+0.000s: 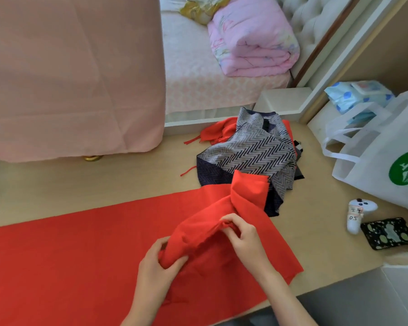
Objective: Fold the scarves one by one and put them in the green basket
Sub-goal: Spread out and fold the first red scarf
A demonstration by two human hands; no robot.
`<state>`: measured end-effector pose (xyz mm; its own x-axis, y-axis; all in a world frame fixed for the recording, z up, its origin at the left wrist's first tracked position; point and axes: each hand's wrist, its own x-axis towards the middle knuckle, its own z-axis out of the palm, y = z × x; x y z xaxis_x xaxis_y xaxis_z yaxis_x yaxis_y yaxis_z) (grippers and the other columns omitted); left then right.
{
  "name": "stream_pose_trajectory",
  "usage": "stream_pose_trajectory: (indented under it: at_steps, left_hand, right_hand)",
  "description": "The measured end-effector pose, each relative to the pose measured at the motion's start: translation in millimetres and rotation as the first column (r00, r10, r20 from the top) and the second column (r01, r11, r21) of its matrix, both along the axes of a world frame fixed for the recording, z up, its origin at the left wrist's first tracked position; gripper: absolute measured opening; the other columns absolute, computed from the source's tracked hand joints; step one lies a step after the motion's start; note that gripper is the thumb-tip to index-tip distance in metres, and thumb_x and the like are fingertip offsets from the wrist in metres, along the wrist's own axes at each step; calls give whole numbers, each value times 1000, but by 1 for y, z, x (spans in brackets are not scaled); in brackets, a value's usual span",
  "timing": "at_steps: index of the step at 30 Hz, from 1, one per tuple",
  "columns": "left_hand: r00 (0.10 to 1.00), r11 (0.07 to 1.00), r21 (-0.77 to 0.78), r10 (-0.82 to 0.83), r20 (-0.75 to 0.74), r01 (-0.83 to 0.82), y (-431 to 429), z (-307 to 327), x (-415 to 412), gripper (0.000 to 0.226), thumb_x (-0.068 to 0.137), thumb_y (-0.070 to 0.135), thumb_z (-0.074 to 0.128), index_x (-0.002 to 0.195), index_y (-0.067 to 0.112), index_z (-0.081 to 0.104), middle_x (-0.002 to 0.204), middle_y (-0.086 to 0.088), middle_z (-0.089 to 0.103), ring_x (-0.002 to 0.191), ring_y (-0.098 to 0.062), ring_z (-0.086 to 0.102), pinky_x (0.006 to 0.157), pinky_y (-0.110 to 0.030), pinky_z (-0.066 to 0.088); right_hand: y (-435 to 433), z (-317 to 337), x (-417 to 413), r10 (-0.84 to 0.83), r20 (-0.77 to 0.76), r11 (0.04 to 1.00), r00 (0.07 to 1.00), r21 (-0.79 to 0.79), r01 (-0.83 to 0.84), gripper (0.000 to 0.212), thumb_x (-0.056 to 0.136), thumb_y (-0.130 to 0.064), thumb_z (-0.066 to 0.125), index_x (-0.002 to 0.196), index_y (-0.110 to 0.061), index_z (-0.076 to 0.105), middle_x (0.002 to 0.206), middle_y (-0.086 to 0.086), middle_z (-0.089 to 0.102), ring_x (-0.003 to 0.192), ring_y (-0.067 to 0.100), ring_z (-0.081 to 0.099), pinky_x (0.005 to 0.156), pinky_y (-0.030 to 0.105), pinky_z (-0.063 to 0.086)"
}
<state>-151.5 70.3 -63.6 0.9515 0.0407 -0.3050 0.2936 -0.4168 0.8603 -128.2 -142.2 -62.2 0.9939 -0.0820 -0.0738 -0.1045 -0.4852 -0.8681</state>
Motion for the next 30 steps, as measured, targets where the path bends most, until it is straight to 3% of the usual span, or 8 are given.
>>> stream_pose_trajectory:
  at_steps: [2, 5, 8, 12, 15, 19, 22, 30]
  left_hand:
    - [1000, 999, 45, 2, -1, -2, 15, -1, -5, 49, 65, 6, 83, 91, 41, 61, 97, 31, 62, 85, 9, 59, 73, -5, 39]
    - [992, 989, 88, 121, -31, -118, 33, -4, -17, 63, 68, -1, 77, 92, 51, 51, 90, 27, 63, 66, -3, 60, 65, -15, 42]
    - [949, 949, 42, 315, -23, -314, 44, -7, -32, 50, 77, 2, 75, 83, 48, 56, 77, 23, 67, 69, 4, 61, 66, -12, 42]
    - [746, 736, -146, 665, -29, -662, 62, -9, -47, 48, 85, -2, 66, 73, 44, 65, 74, 7, 72, 65, 12, 58, 65, -3, 42]
    - [600, 599, -153, 799, 43, -786, 73, 0, -54, 41, 91, 3, 60, 77, 41, 65, 86, -4, 70, 68, 12, 57, 65, -3, 41]
    - [532, 544, -147, 839, 114, -826, 96, 11, -60, 24, 93, 7, 57, 85, 29, 63, 89, 3, 68, 83, -5, 60, 70, -5, 40]
    - [575, 580, -52, 814, 88, -813, 115, 7, -75, 24, 90, 14, 63, 80, 35, 66, 78, 17, 68, 78, 2, 60, 68, -7, 40]
    - [502, 509, -76, 859, 100, -857, 166, 32, -106, 16, 78, 25, 77, 76, 35, 65, 66, 15, 64, 66, 0, 56, 62, -10, 40]
  right_hand:
    - [10, 17, 14, 14, 30, 1000, 999, 14, -14, 18, 89, -10, 63, 87, -28, 62, 80, -22, 64, 80, -4, 60, 75, 20, 44]
    - [31, 35, 40, 109, 67, 994, 992, 25, -111, 13, 88, -14, 65, 87, -27, 62, 82, -18, 65, 83, -1, 61, 78, 19, 45]
    - [58, 44, 69, 261, 90, 965, 961, 0, -262, 10, 86, -16, 69, 91, -24, 66, 88, -16, 68, 89, 0, 63, 81, 17, 45]
    - [101, 55, 98, 431, 104, 901, 896, -1, -433, 18, 87, -13, 67, 90, -31, 64, 90, -17, 65, 92, -1, 59, 81, 11, 39]
    - [133, 59, 108, 538, 101, 842, 837, -20, -539, 29, 88, -13, 64, 87, -41, 57, 90, -19, 63, 92, -1, 58, 82, 13, 40]
    - [171, 51, 113, 572, 58, 818, 818, 31, -574, 22, 87, -11, 65, 86, -33, 62, 87, -15, 65, 88, -7, 56, 74, 9, 37]
    - [192, 33, 113, 568, -18, 823, 823, 41, -567, 3, 87, -20, 65, 87, -22, 63, 83, -9, 65, 81, -2, 57, 69, 19, 37]
    - [292, 50, 107, 666, 83, 739, 741, 62, -671, 4, 89, -25, 63, 91, -21, 65, 87, -11, 66, 86, 0, 59, 76, 18, 44]
